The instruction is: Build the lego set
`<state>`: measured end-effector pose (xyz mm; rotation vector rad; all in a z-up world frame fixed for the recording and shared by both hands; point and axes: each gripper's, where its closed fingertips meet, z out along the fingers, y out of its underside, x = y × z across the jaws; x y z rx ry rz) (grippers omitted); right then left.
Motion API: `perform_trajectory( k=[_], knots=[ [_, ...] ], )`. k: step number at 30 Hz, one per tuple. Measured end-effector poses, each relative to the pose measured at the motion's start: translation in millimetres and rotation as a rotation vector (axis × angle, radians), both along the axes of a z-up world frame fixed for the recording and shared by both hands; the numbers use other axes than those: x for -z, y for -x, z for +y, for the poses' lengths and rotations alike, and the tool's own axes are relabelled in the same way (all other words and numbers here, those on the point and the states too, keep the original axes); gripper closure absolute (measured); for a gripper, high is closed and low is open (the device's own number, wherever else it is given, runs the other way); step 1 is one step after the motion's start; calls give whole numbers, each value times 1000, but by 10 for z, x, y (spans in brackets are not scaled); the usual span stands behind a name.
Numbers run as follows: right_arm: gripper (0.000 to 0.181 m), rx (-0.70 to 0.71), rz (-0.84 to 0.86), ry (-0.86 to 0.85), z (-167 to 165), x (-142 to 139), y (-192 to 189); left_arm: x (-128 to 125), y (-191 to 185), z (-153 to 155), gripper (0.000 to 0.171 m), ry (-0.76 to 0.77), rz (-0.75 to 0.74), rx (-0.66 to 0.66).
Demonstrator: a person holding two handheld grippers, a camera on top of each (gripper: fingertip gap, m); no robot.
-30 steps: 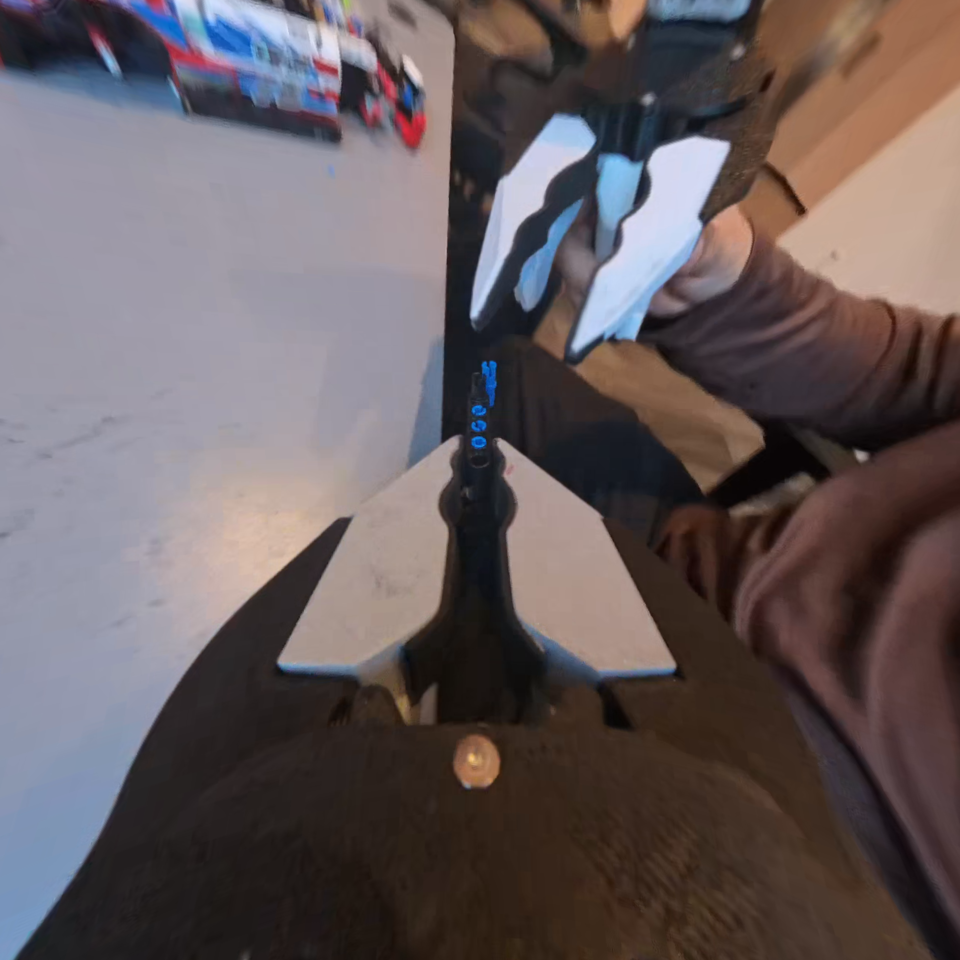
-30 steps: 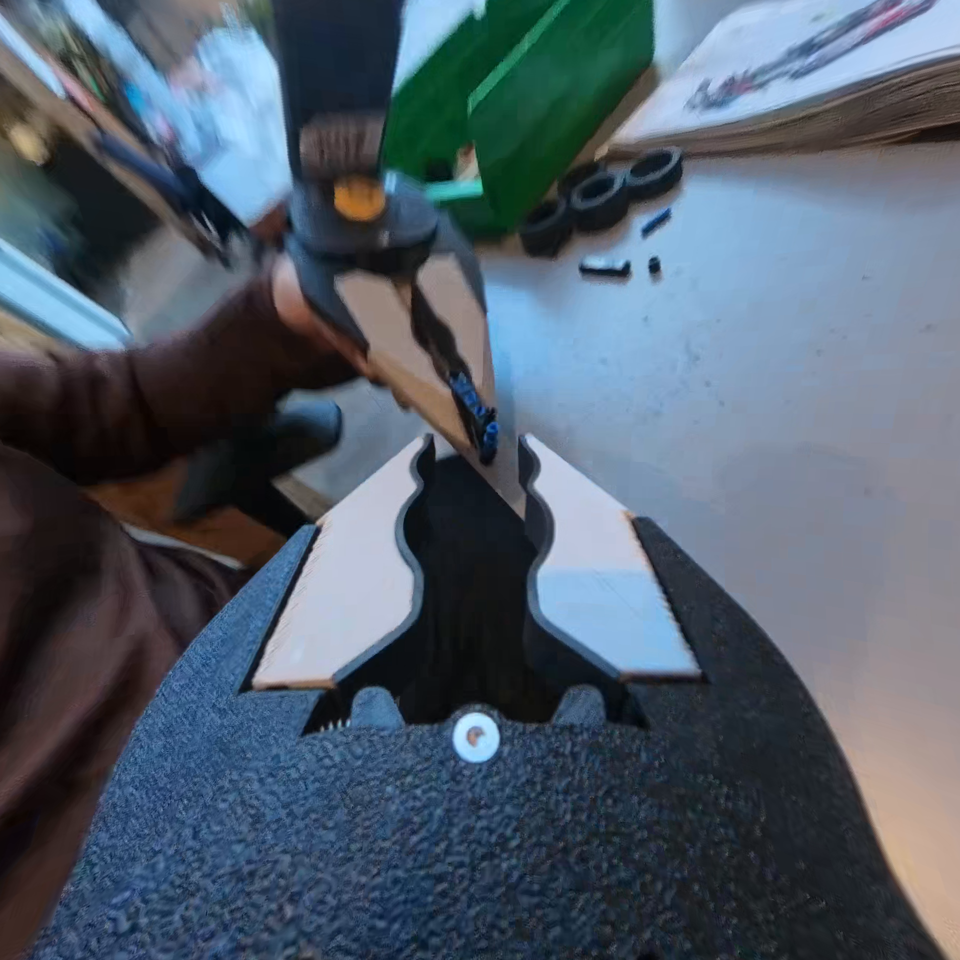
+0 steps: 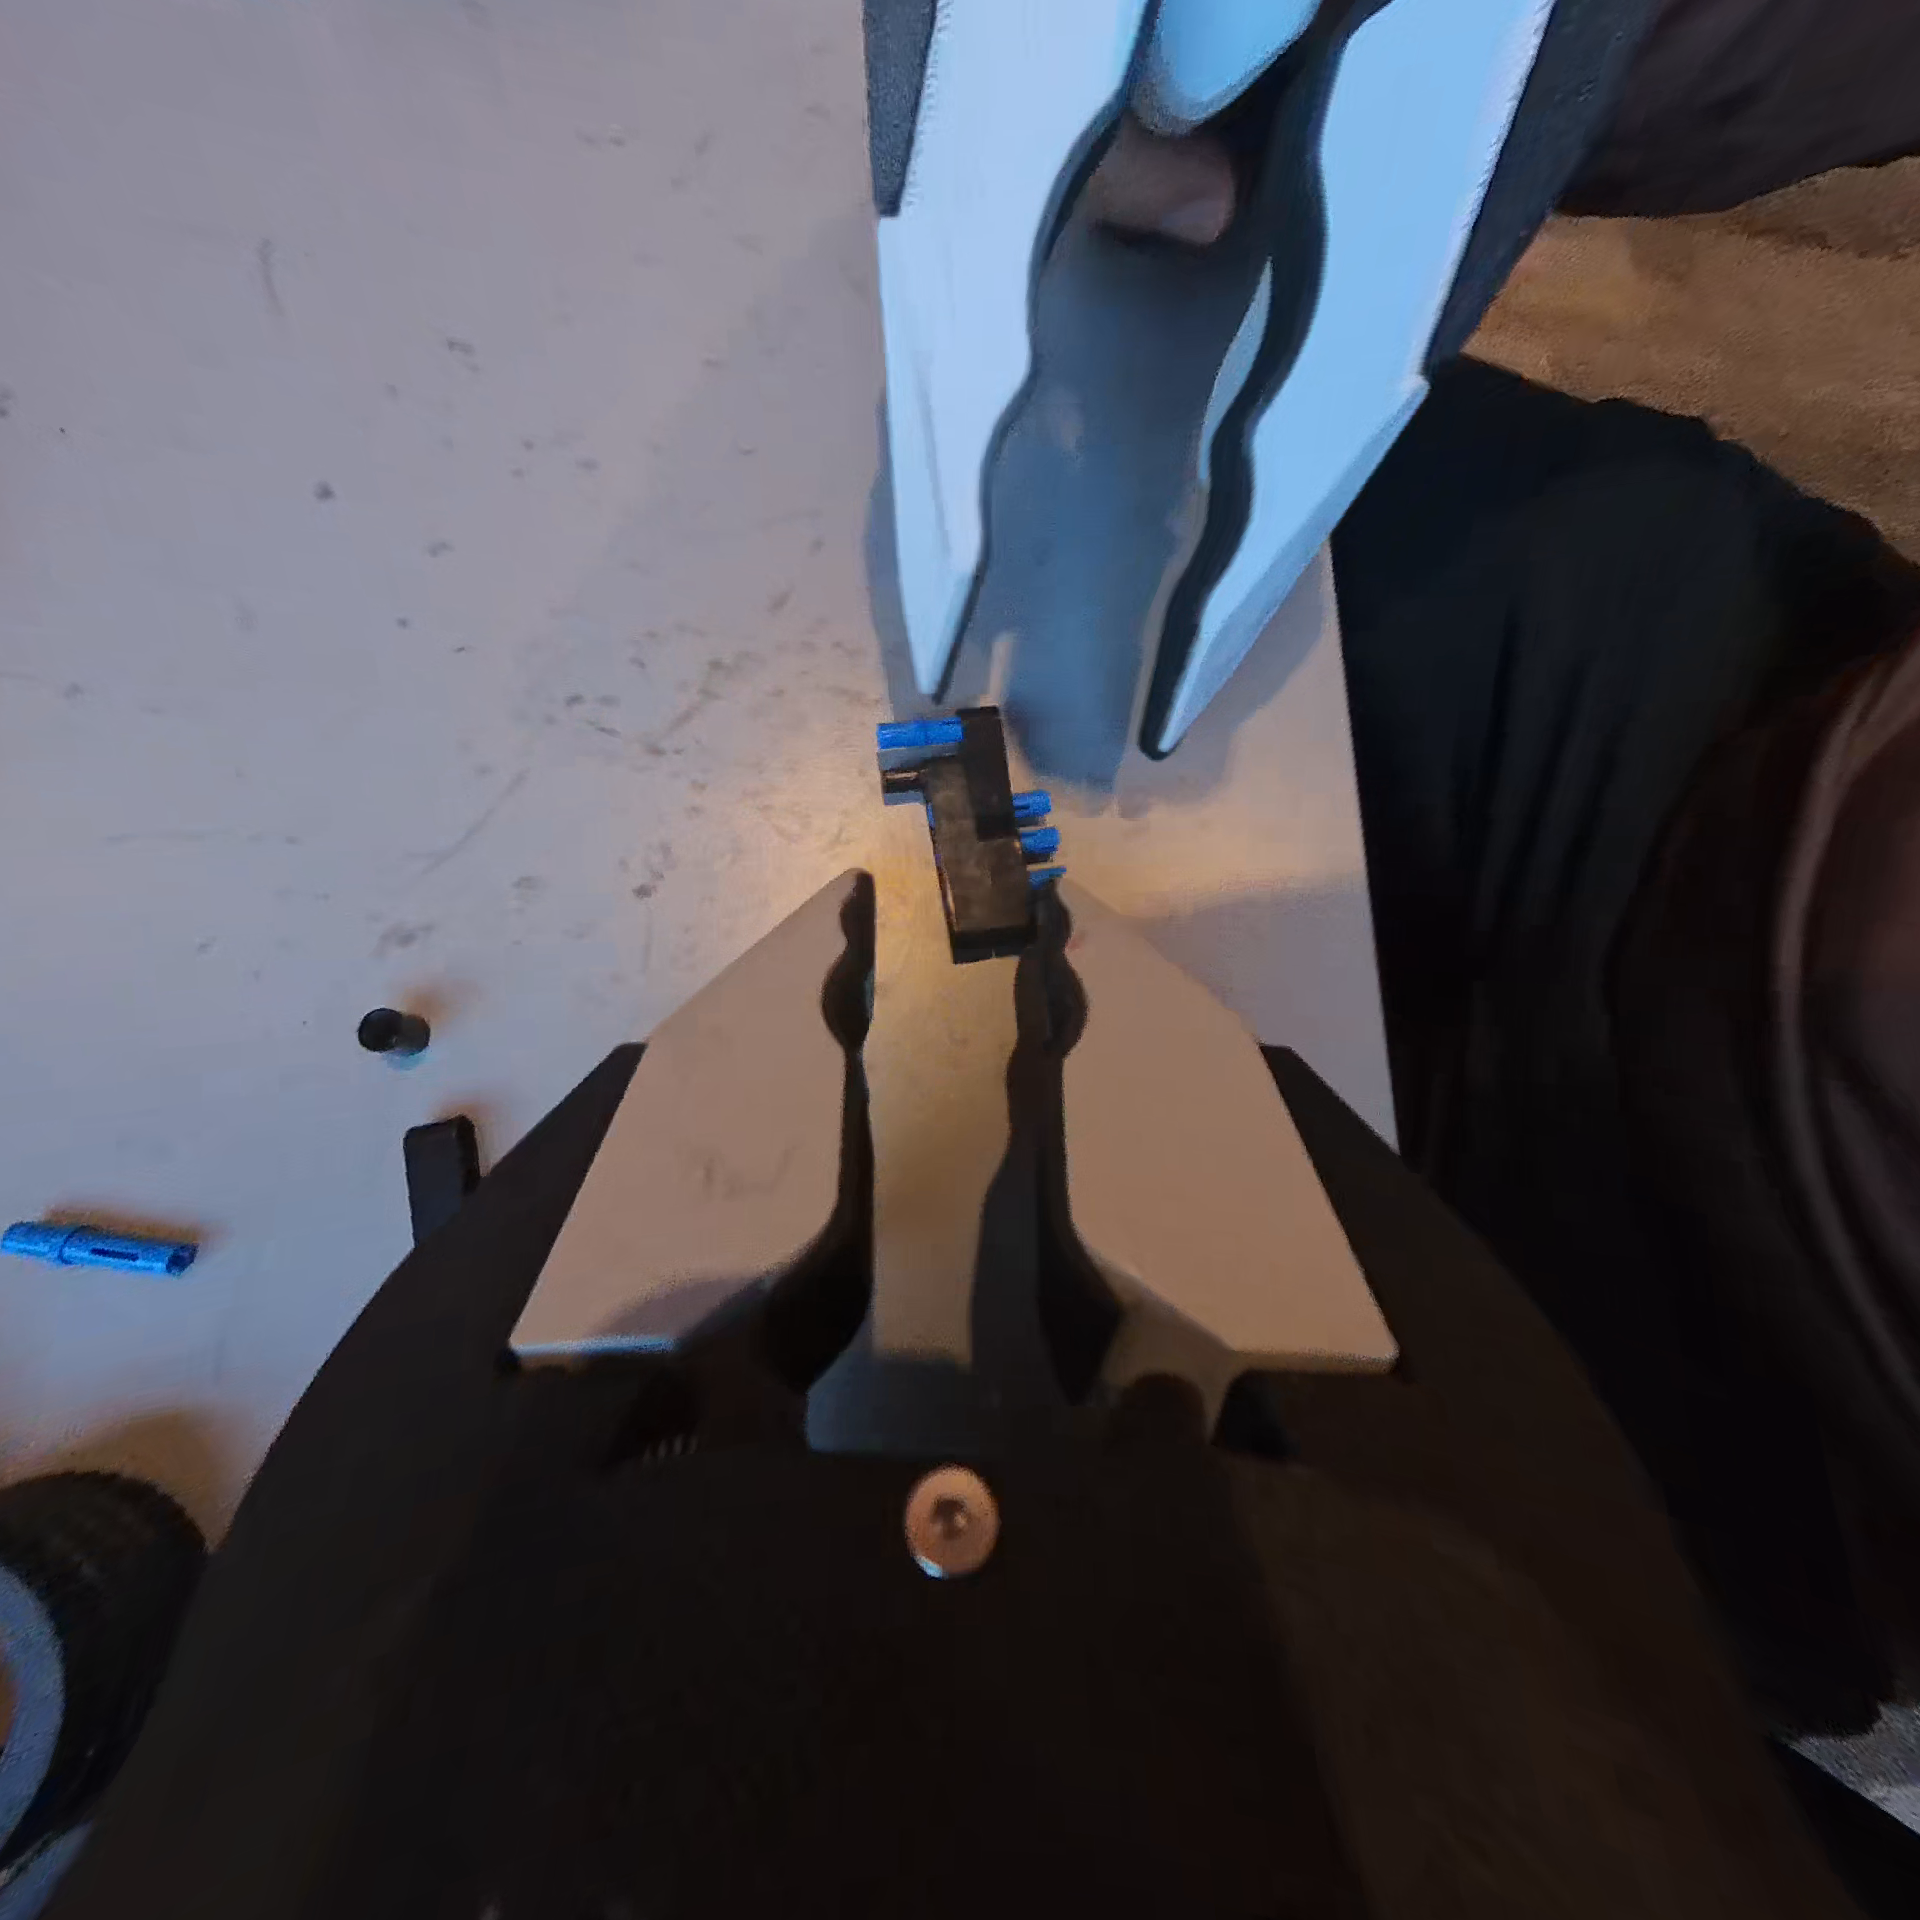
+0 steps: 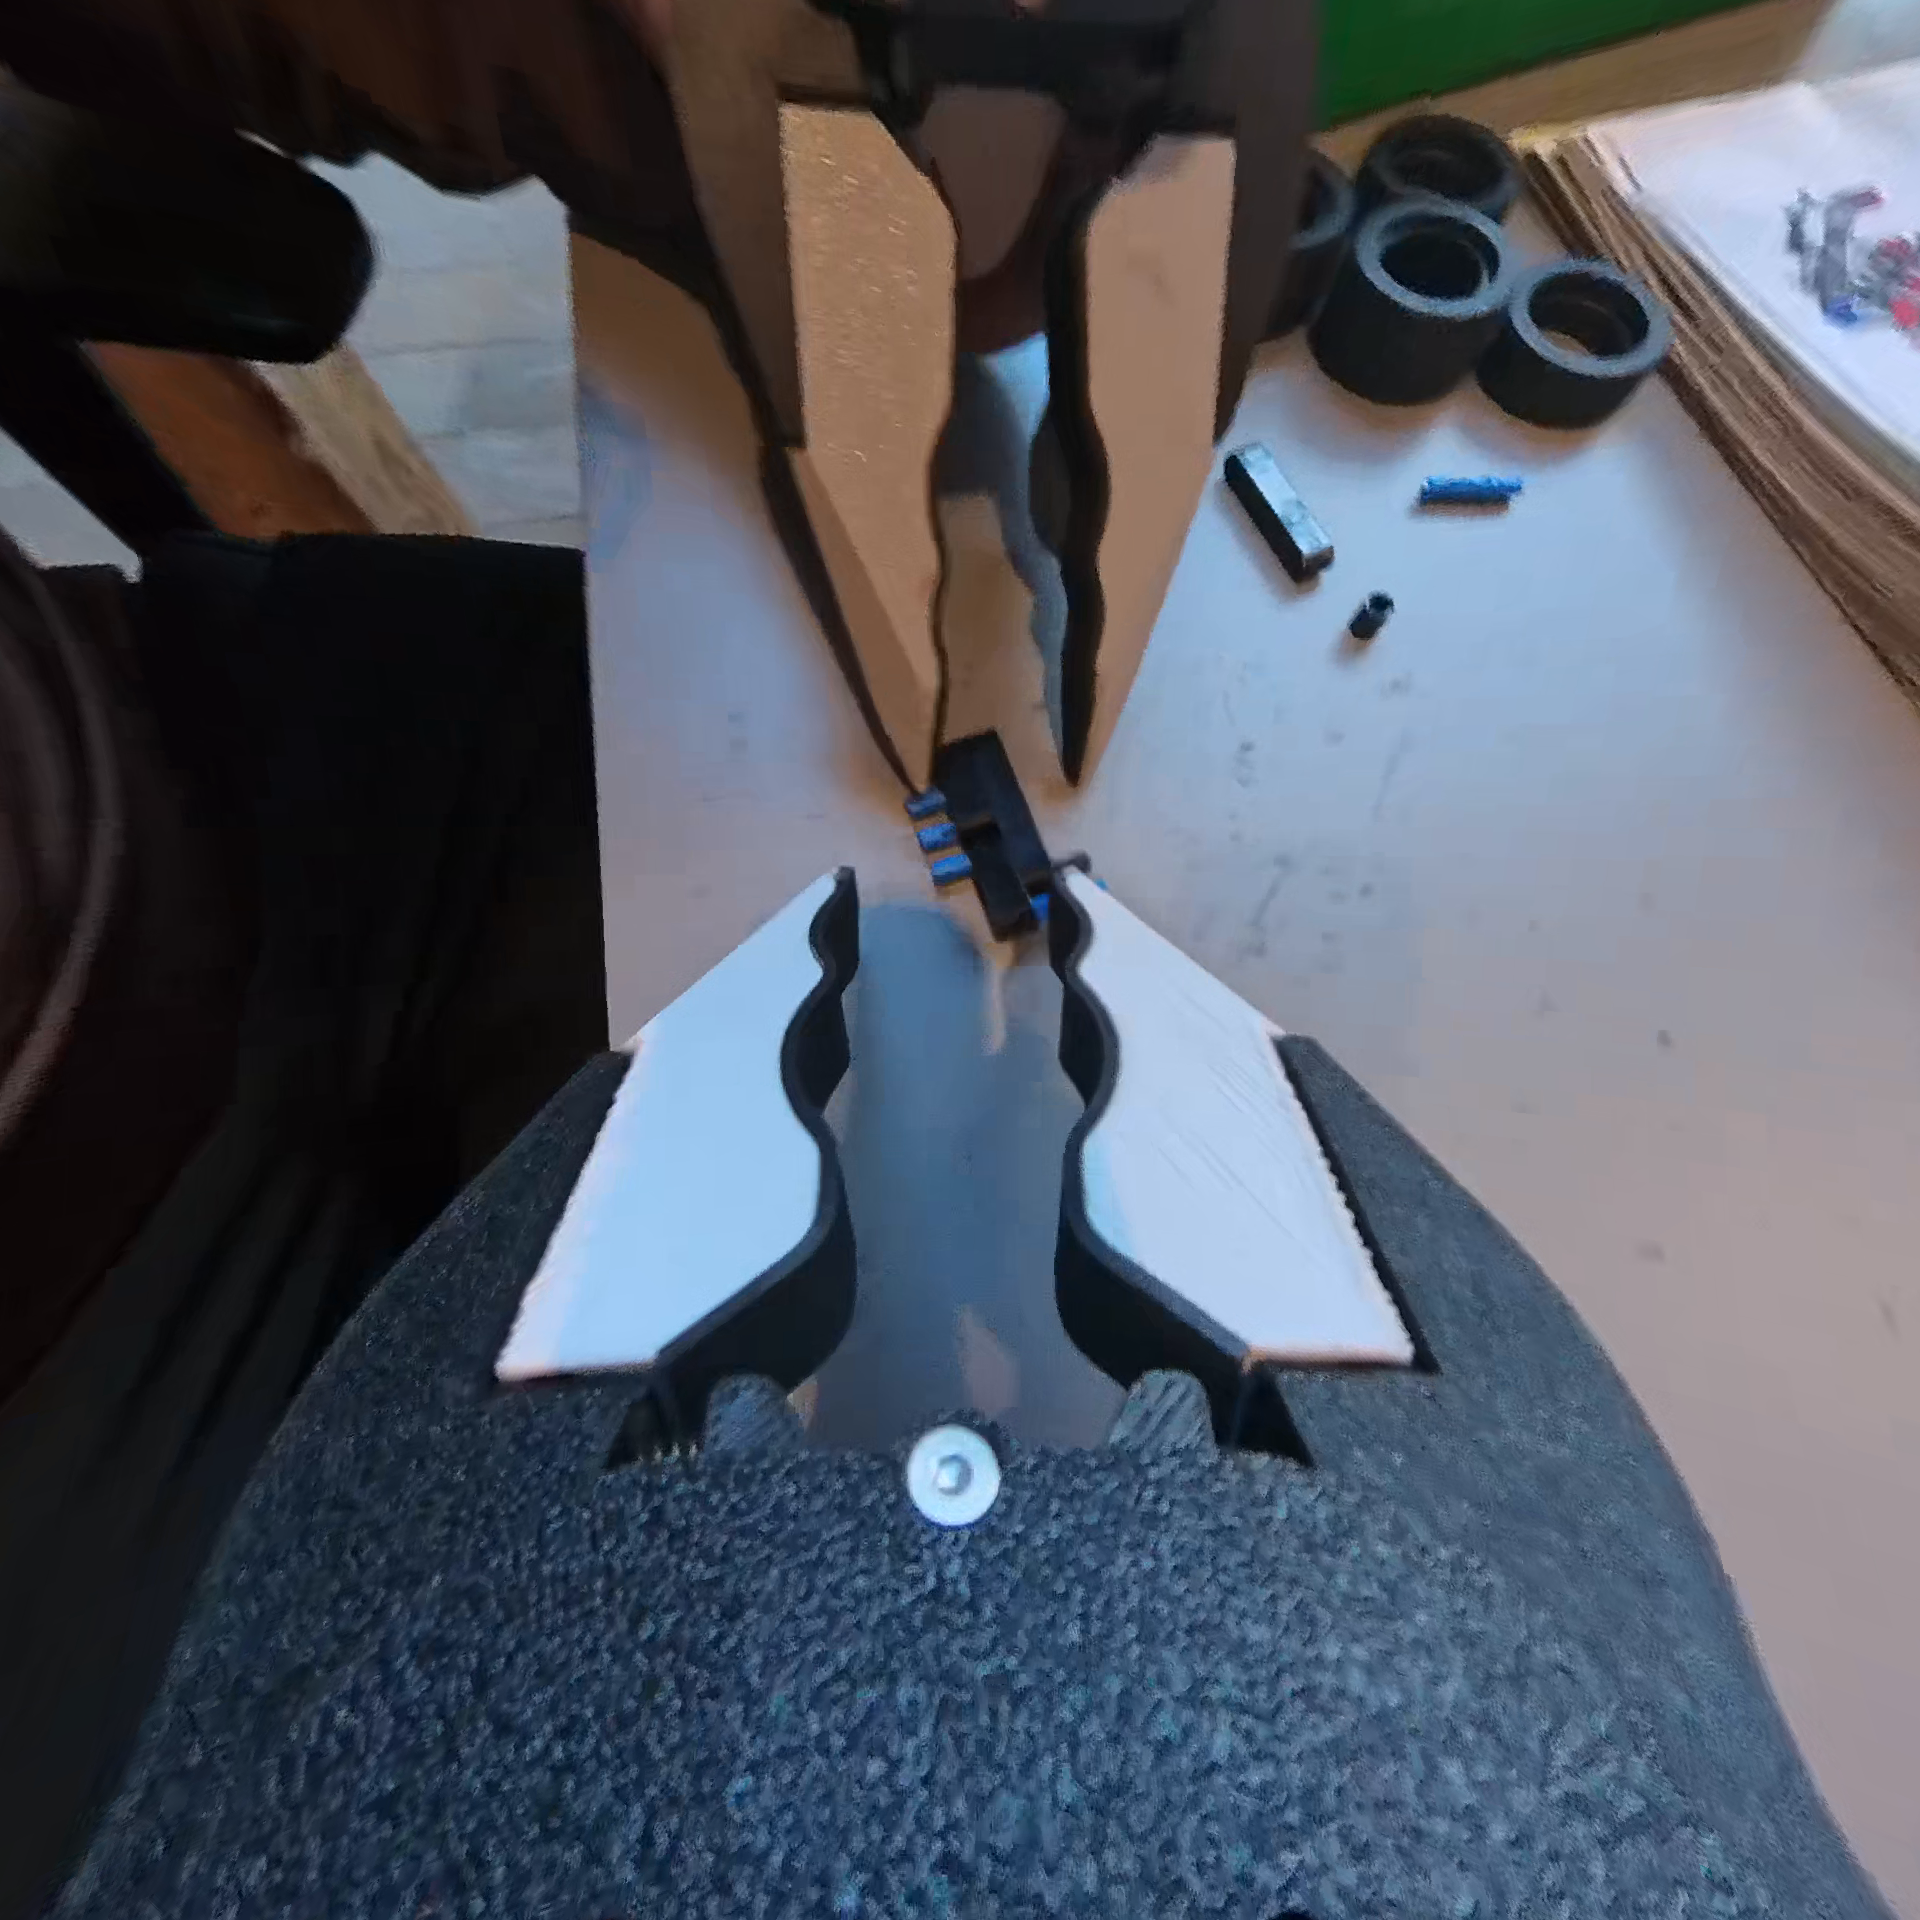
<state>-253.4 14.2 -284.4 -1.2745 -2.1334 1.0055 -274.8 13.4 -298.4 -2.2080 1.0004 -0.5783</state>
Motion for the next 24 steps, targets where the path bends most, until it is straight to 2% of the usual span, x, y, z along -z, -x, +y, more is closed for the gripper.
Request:
perform_trajectory(
  k=[2,3,5,10,15,20,24],
  knots=[
    [156,-49,51,0,-12,-87,31,0,6,28,148,-10,-30,-6],
    [169,-71,57,0,-7,-99,32,-2,16,32,154,10,-44,-13],
    [181,-67,9,-23,78,-2,35,-3,15,24,157,41,-69,-11],
    [181,-53,-85,14,108,93,-21,3,-13,15,157,22,-53,-10],
    [181,6,-187,168,165,163,-86,5,-15,6,157,14,-49,-9],
    [181,25,-86,45,184,124,-63,2,-16,7,157,13,-51,-25],
    [167,86,55,105,292,-89,-34,1,-17,6,157,12,-51,-29]
  ],
)
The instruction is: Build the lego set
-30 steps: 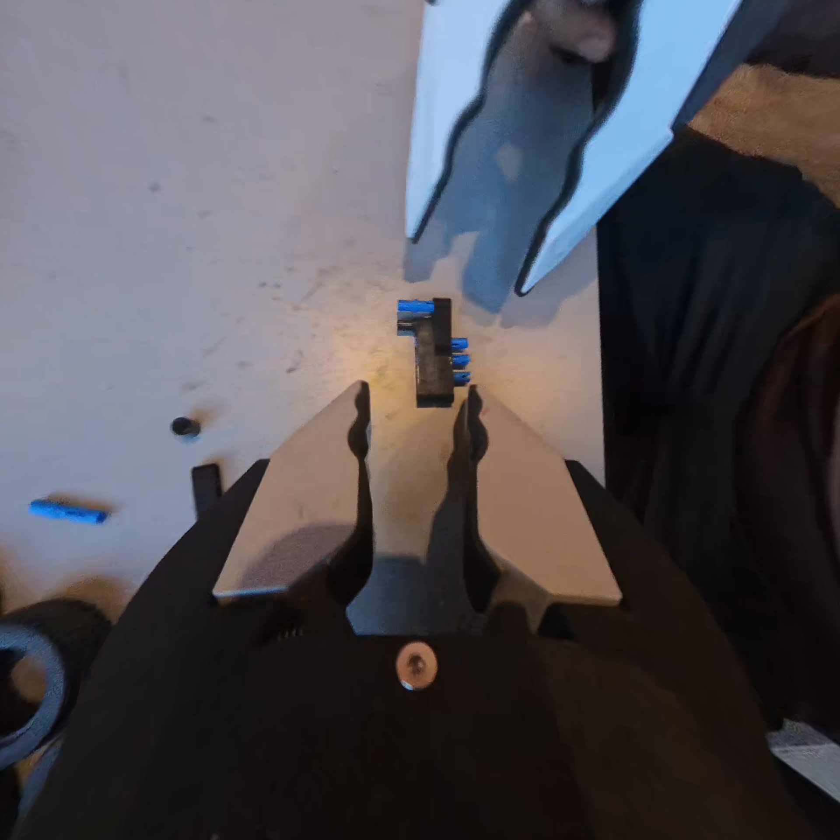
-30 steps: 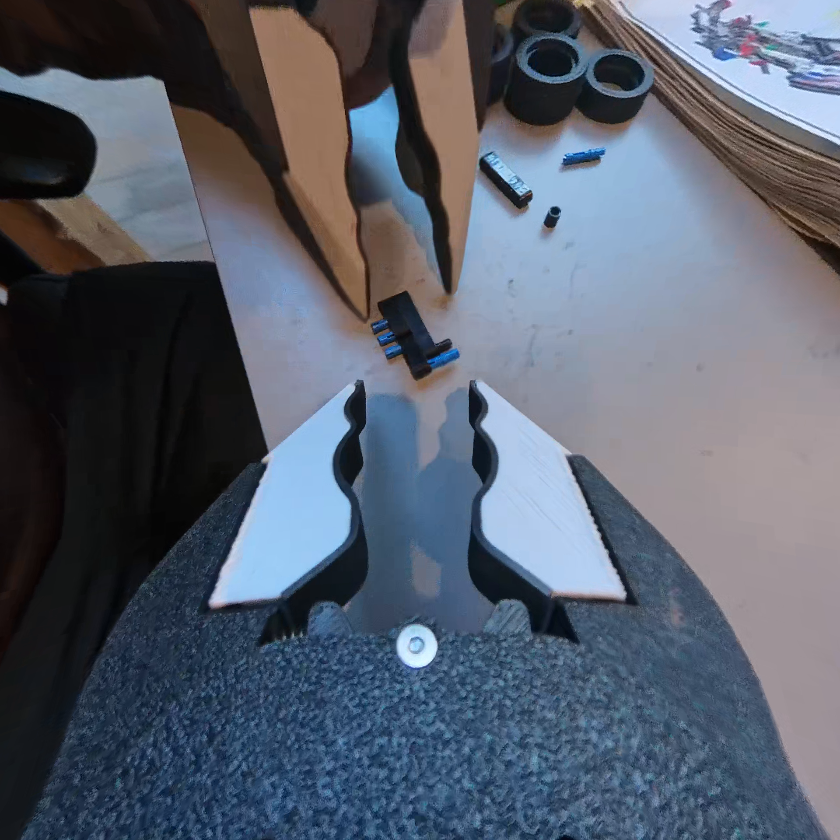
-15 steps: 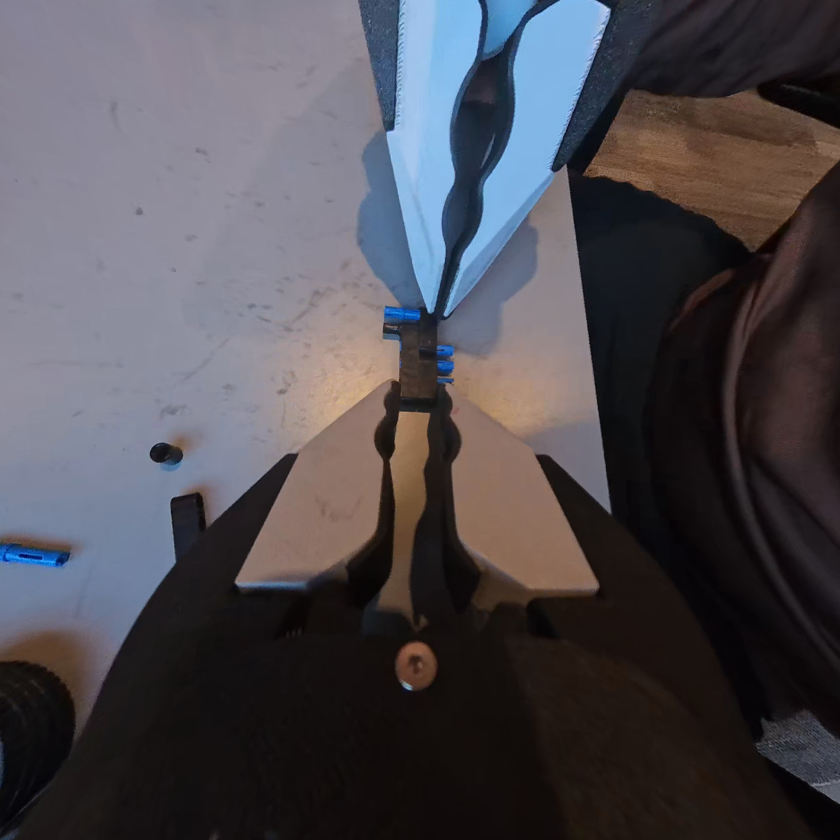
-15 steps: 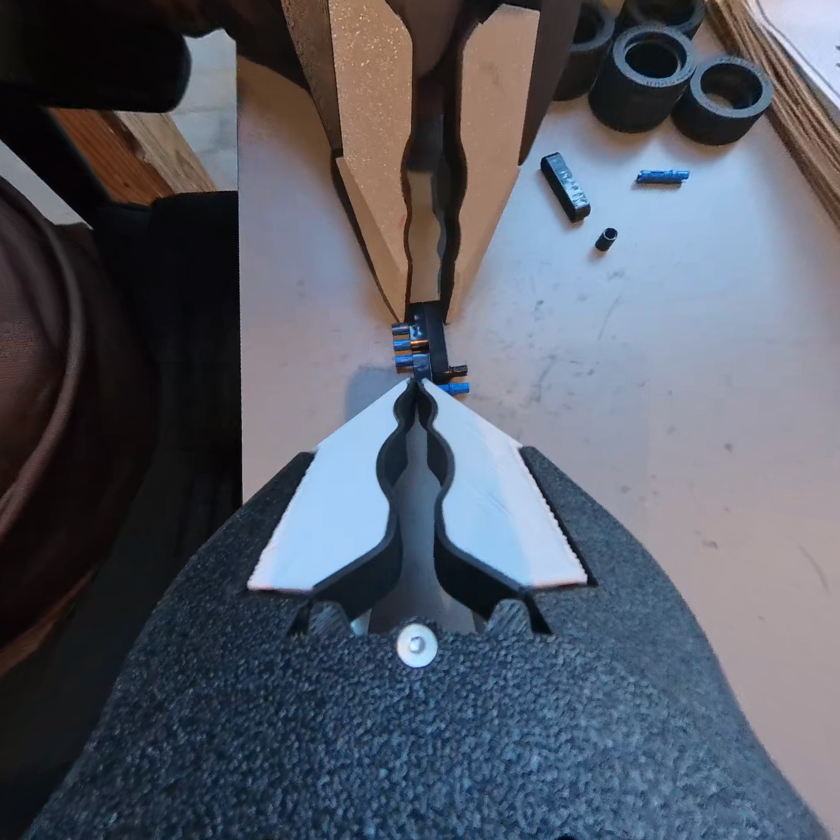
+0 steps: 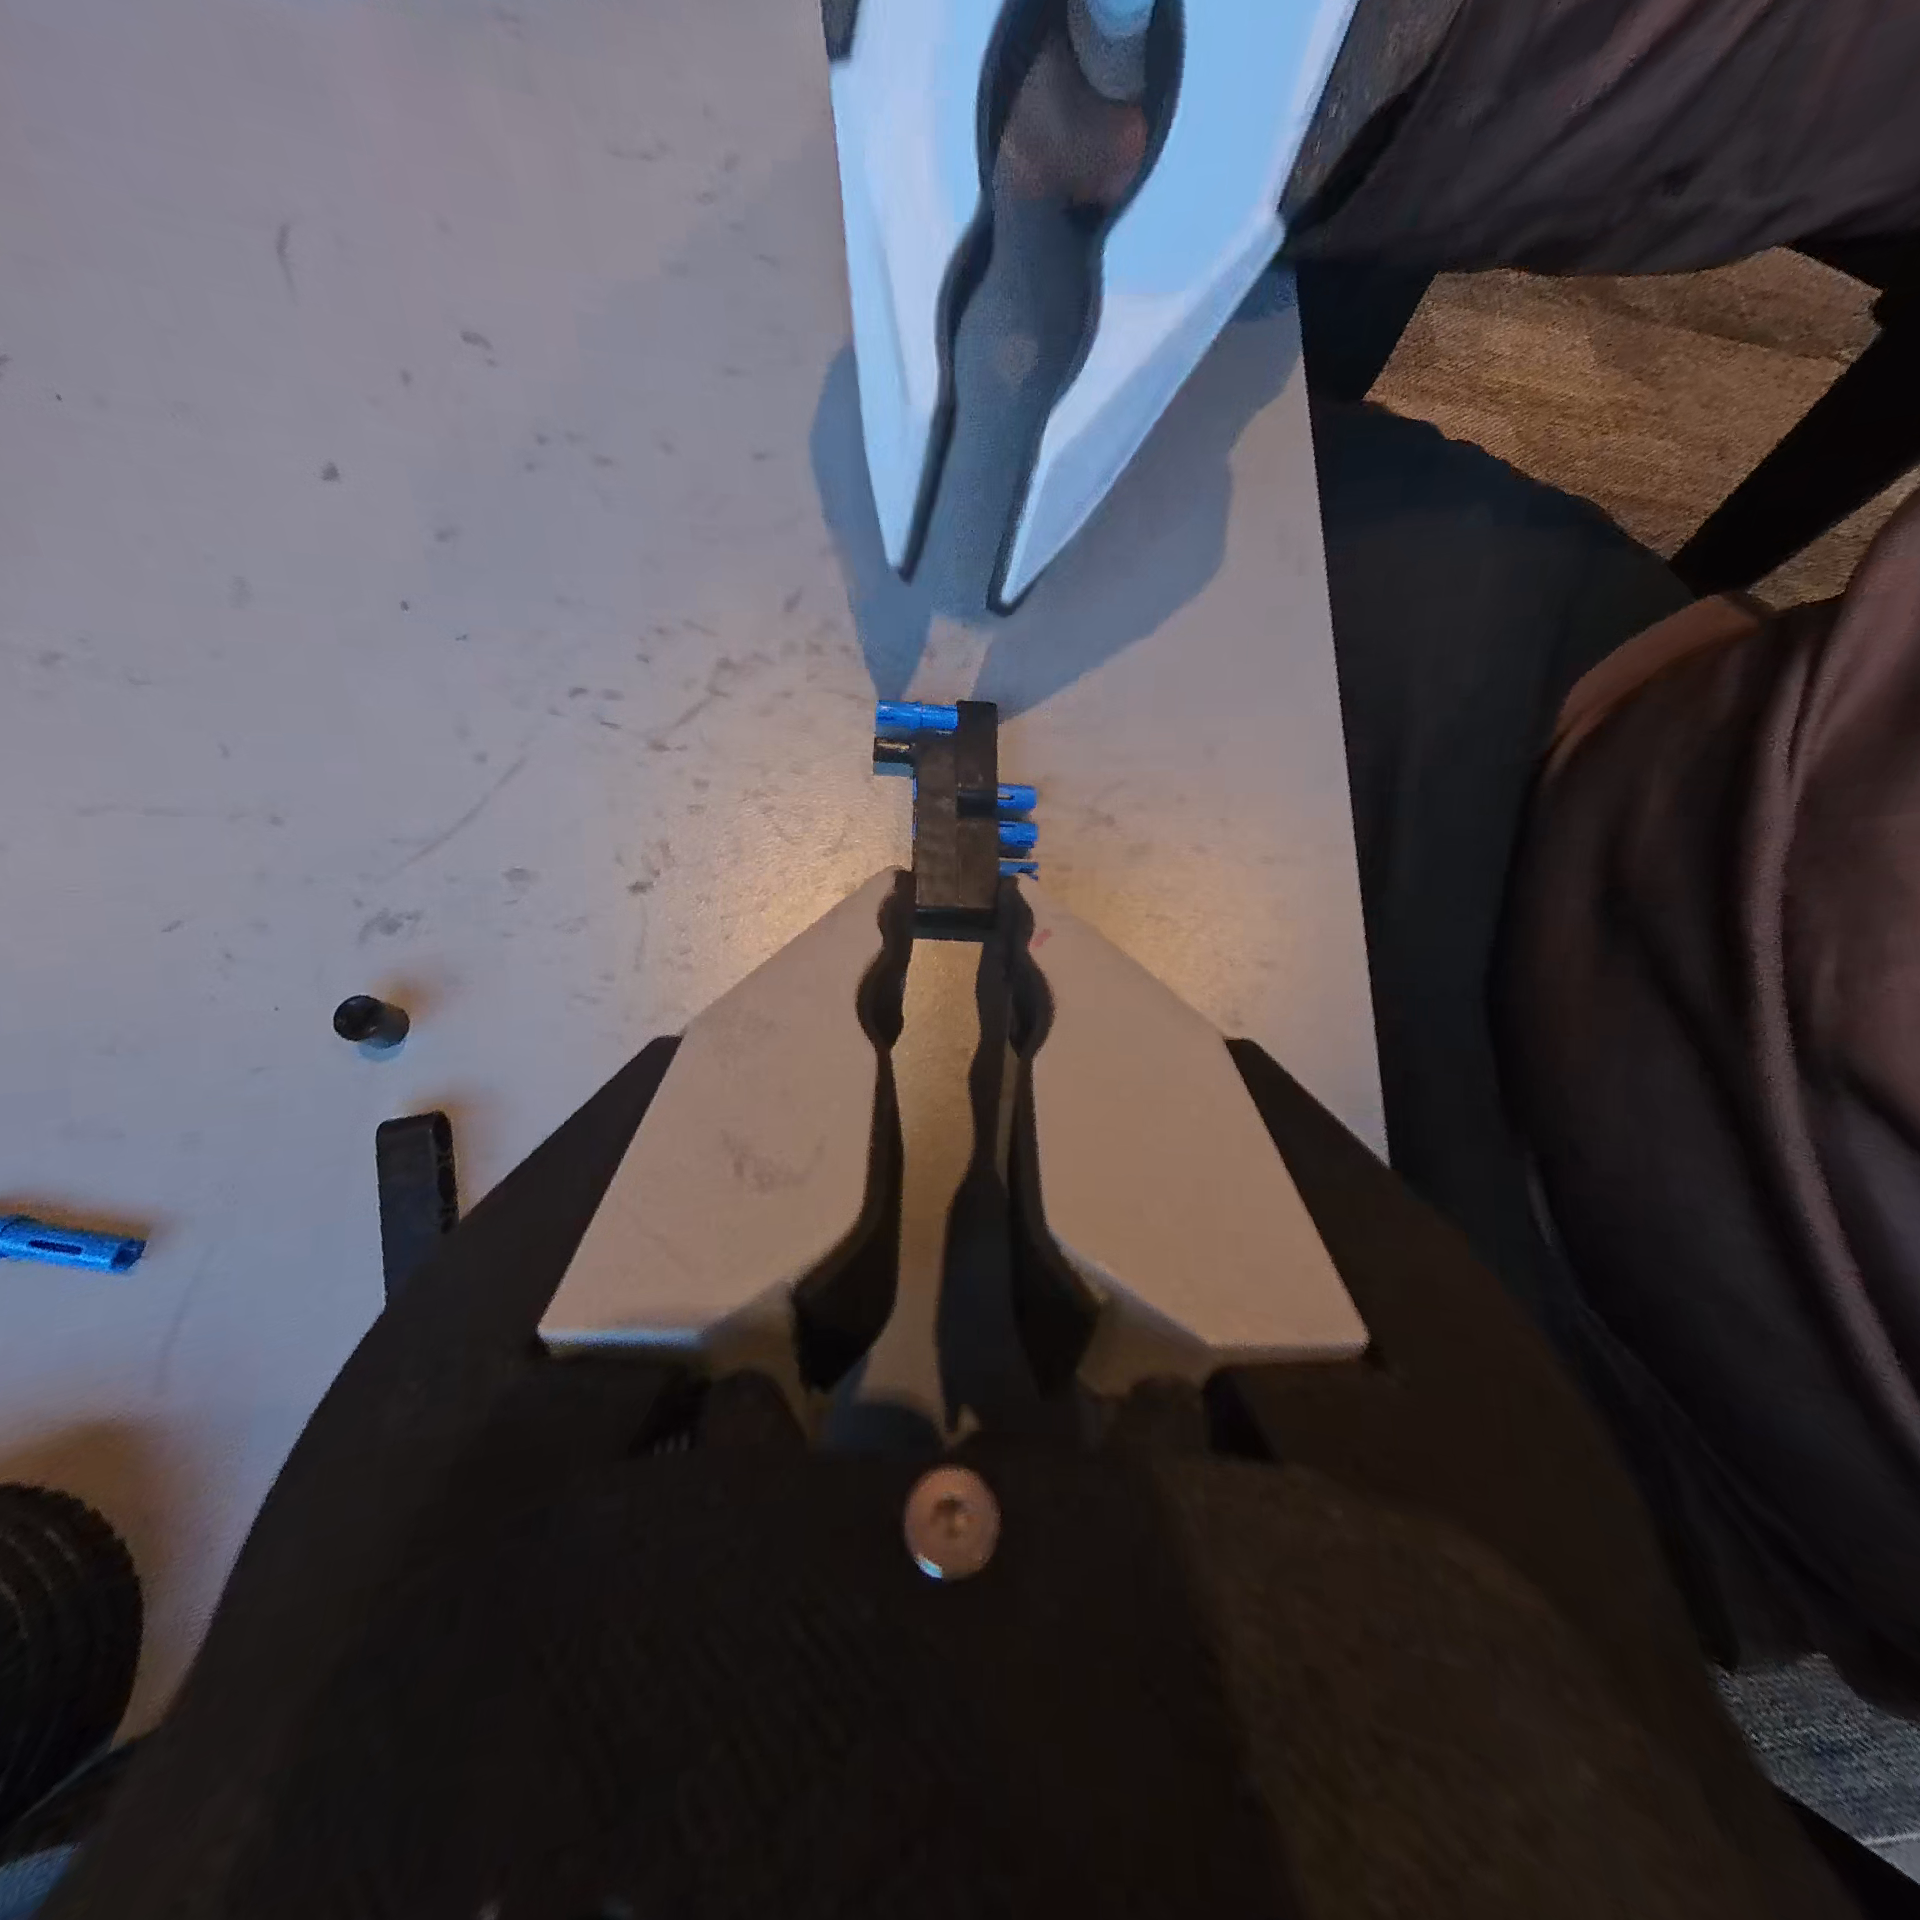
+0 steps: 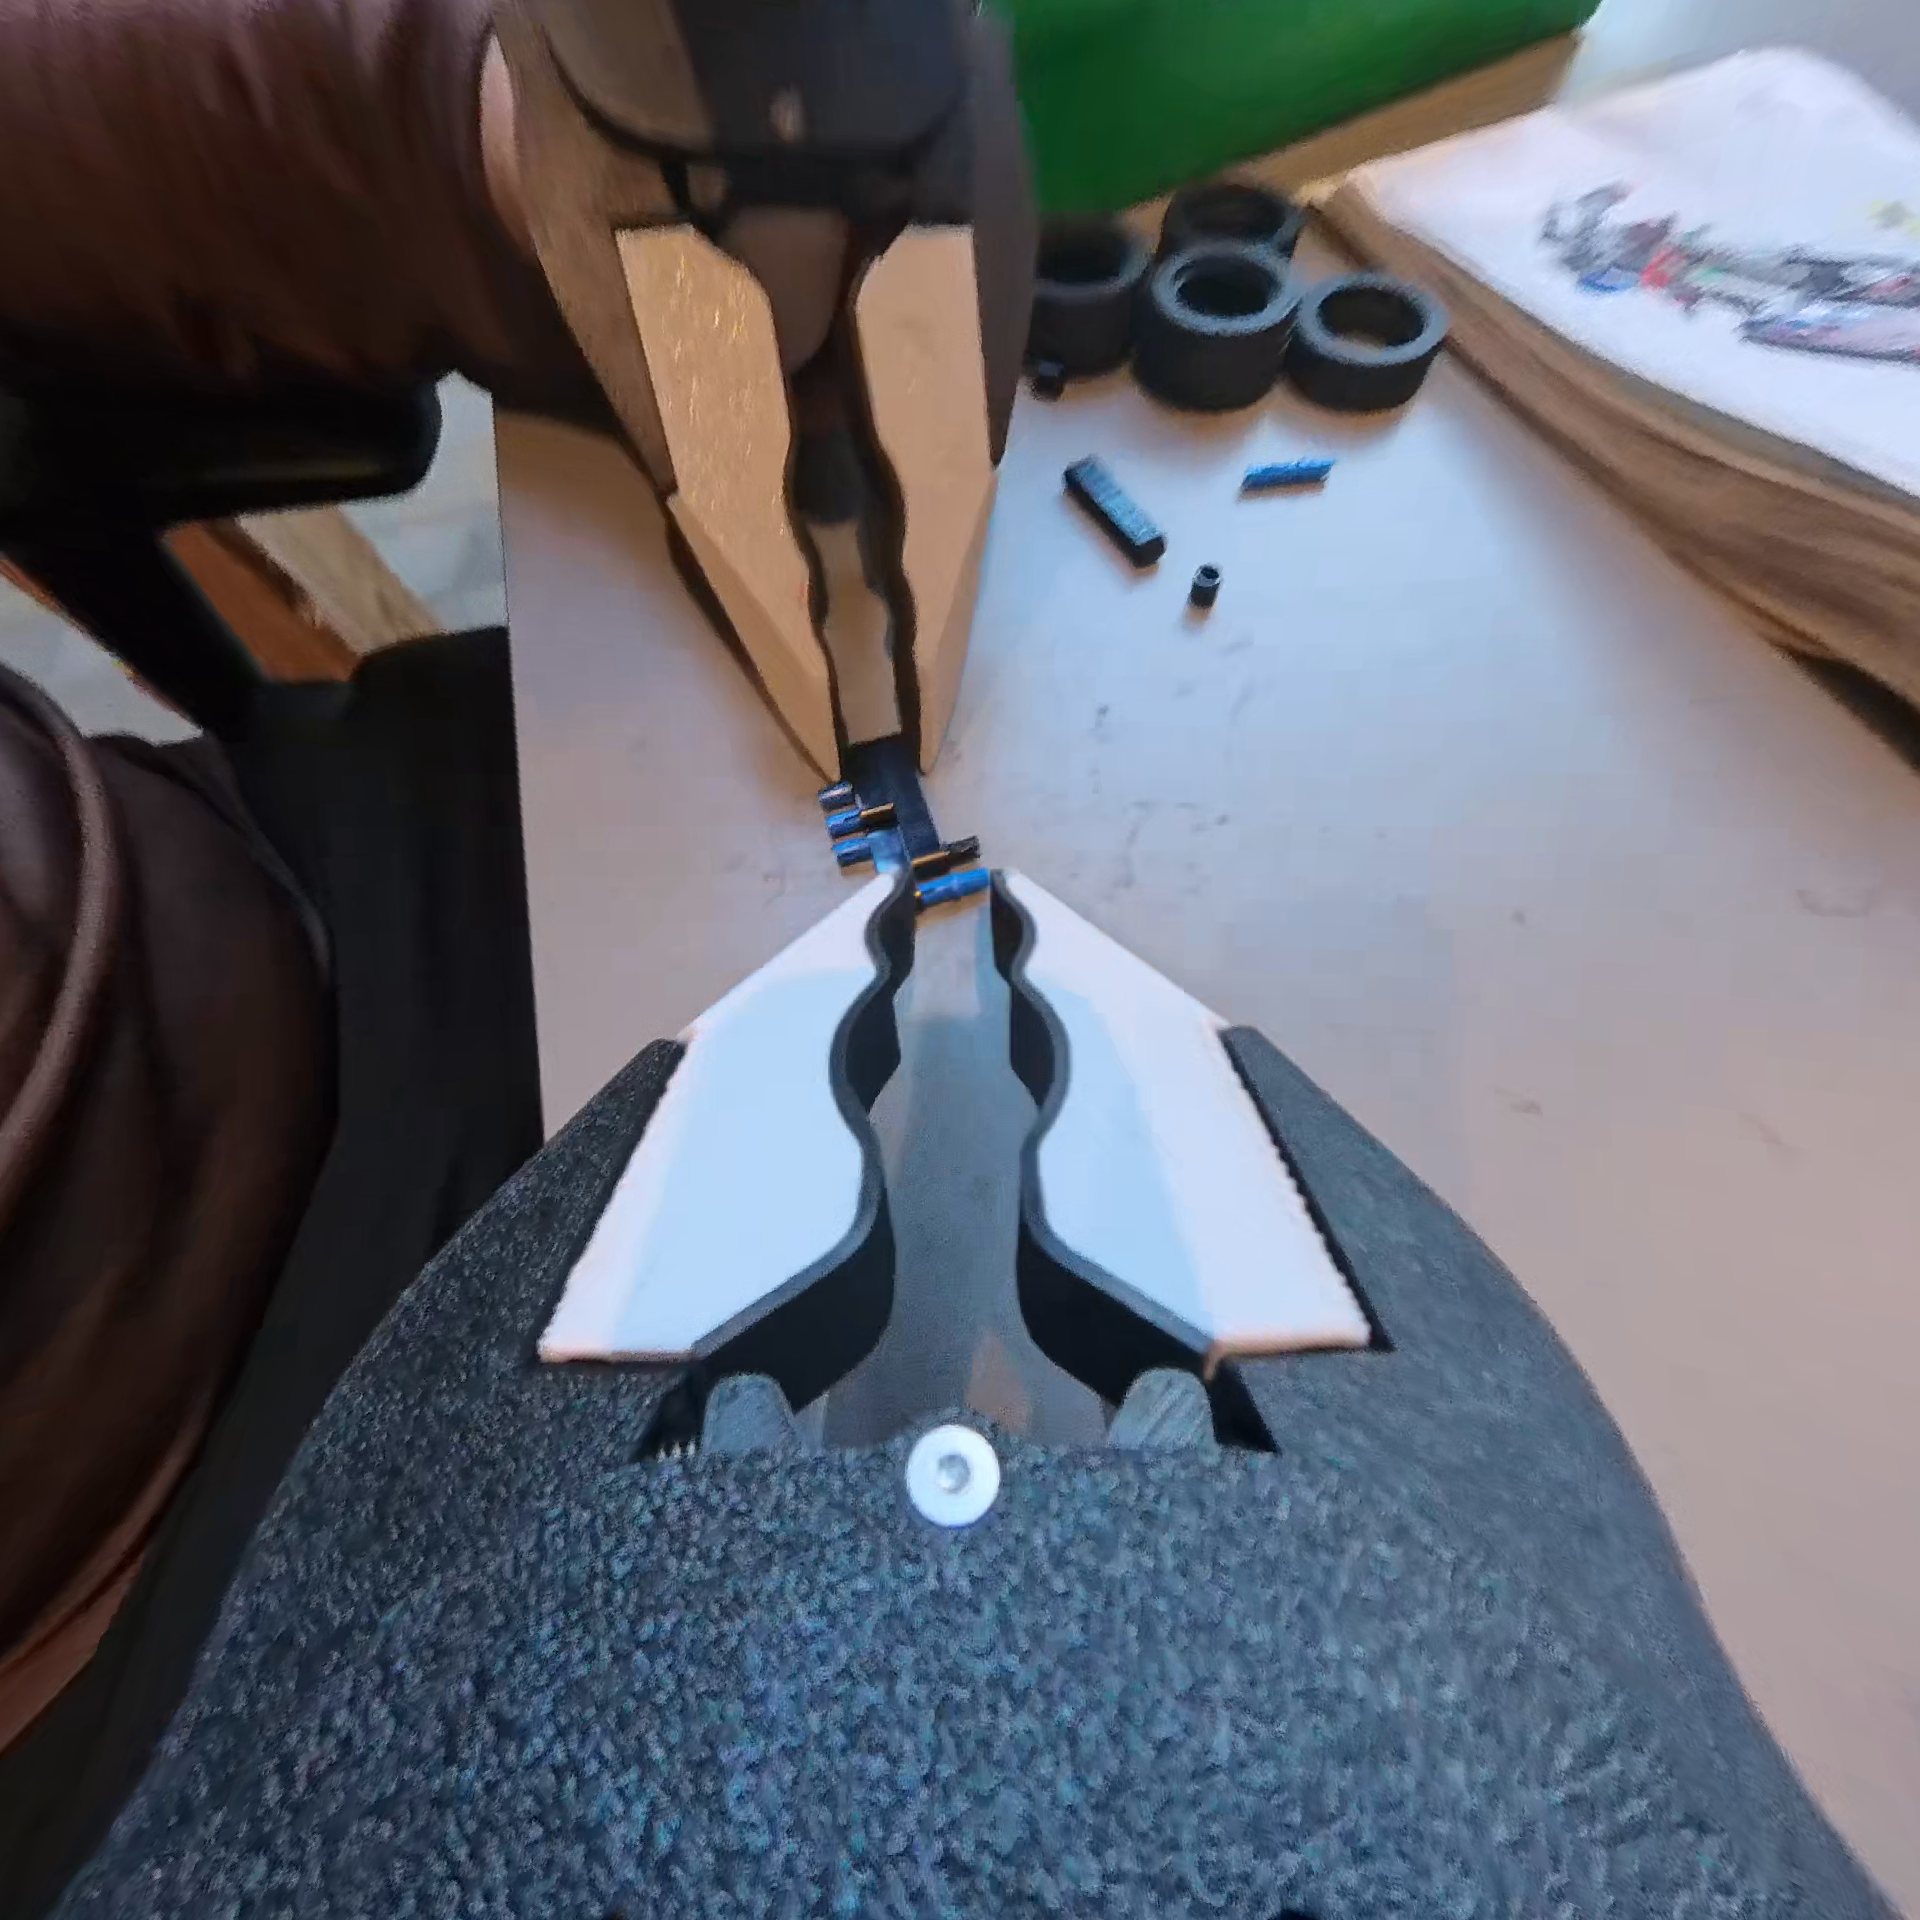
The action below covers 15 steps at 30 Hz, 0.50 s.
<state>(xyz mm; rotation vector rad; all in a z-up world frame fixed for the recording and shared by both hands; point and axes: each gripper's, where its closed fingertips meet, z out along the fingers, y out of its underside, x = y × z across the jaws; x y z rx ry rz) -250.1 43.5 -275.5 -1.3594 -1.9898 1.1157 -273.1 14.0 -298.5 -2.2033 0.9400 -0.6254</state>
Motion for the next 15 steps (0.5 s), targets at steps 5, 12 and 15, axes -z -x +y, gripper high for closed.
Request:
perform_trajectory(
  k=[5,12,15],
  knots=[
    [165,-3,94,3,3,-133,-24,-1,-1,-1,157,2,-2,0],
    [161,-27,105,-82,9,-94,17,-3,-7,6,157,20,-19,-2],
    [161,-52,102,-37,7,-115,38,-4,-18,26,157,35,-33,-7]
  ],
)
